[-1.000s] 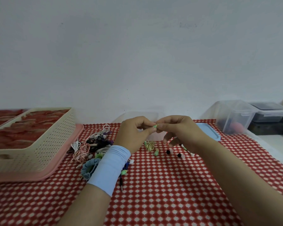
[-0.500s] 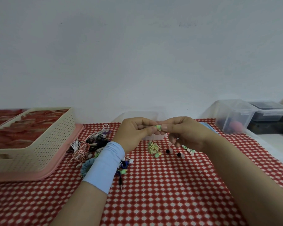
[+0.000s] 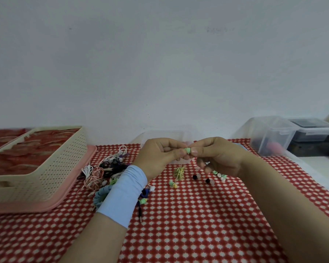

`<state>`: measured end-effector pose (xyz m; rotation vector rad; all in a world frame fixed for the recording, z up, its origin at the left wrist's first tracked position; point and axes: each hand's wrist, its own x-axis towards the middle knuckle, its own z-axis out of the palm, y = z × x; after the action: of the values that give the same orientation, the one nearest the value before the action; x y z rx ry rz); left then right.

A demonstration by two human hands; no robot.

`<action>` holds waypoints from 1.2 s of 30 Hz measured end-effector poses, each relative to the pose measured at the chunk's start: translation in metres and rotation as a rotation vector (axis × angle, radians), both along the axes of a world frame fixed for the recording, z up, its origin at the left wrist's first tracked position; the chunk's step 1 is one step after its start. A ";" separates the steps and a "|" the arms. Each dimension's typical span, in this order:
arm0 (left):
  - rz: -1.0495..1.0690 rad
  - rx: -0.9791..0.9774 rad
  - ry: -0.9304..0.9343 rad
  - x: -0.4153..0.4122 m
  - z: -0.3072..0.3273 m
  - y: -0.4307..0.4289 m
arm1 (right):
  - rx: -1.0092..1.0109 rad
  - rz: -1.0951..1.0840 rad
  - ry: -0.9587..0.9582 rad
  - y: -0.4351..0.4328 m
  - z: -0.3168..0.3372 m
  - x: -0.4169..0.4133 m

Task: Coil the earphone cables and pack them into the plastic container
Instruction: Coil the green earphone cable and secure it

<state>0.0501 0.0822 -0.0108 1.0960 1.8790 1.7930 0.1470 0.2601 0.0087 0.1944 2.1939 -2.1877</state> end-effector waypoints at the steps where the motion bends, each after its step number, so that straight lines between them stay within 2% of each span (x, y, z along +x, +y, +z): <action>1: 0.008 -0.004 0.001 0.000 0.000 0.000 | 0.027 -0.011 0.015 0.000 -0.001 -0.001; 8: 0.112 -0.008 0.008 -0.008 0.001 -0.003 | 0.083 -0.063 0.095 -0.008 -0.009 -0.007; 12: 0.194 -0.037 0.023 -0.009 0.000 -0.002 | 0.395 0.004 -0.011 -0.014 -0.014 -0.007; 14: 0.207 -0.006 -0.002 -0.009 0.001 -0.002 | 0.467 0.075 -0.067 -0.023 -0.020 -0.008; 19: 0.131 0.087 -0.030 -0.006 0.008 -0.002 | 0.363 -0.038 -0.044 -0.034 -0.031 -0.016; 23: 0.171 0.083 0.013 -0.007 0.009 -0.006 | 0.288 0.038 -0.059 -0.028 -0.030 -0.014; 28: 0.264 0.057 -0.019 -0.017 0.008 -0.015 | 0.398 0.005 -0.074 -0.016 -0.027 -0.013; 36: 0.327 -0.022 0.048 -0.020 0.002 -0.018 | 0.360 -0.053 -0.083 -0.007 -0.026 -0.013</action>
<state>0.0296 0.0639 -0.0086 0.8696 2.2056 1.9223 0.1341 0.2534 -0.0175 0.3504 2.5411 -1.7517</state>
